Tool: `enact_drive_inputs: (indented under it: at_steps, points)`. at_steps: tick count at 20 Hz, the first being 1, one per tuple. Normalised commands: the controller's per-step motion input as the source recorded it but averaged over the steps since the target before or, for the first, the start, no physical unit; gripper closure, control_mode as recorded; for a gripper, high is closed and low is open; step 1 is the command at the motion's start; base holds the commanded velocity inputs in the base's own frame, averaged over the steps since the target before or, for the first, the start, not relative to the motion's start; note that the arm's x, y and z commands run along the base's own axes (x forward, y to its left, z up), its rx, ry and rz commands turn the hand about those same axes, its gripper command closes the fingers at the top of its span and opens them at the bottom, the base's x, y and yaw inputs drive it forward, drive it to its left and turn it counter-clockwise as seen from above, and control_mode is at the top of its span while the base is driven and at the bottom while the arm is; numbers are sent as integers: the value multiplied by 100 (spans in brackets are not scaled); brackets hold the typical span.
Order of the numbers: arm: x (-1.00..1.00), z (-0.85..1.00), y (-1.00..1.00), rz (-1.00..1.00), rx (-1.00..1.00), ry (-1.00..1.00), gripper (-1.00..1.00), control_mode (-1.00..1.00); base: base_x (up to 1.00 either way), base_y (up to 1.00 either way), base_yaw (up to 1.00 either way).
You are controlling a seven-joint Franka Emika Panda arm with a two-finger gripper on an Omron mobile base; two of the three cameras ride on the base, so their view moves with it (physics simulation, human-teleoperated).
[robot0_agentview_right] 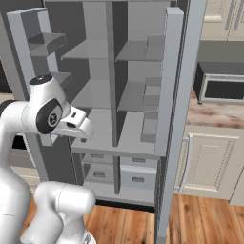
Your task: Place one of the steaks on the plate and the other in the bowl. Then place the bowl in the fridge.
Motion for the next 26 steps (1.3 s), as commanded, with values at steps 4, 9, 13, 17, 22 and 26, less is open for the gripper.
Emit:
enact_drive_inputs:
  at_steps: [4,9,13,17,22,26]
  points:
    - [0,-83,2,6,0,0,-100,-100,0,0,0]
    - [0,-29,7,8,0,1,-100,-100,0,0,0]
    - [-15,0,0,0,0,0,-100,-100,0,0,0]
    - [-5,0,-1,0,0,0,-100,100,-35,-23,3]
    - [0,0,0,0,0,0,-100,100,-45,-9,33]
    - [0,0,0,0,0,0,-100,100,-57,-2,63]
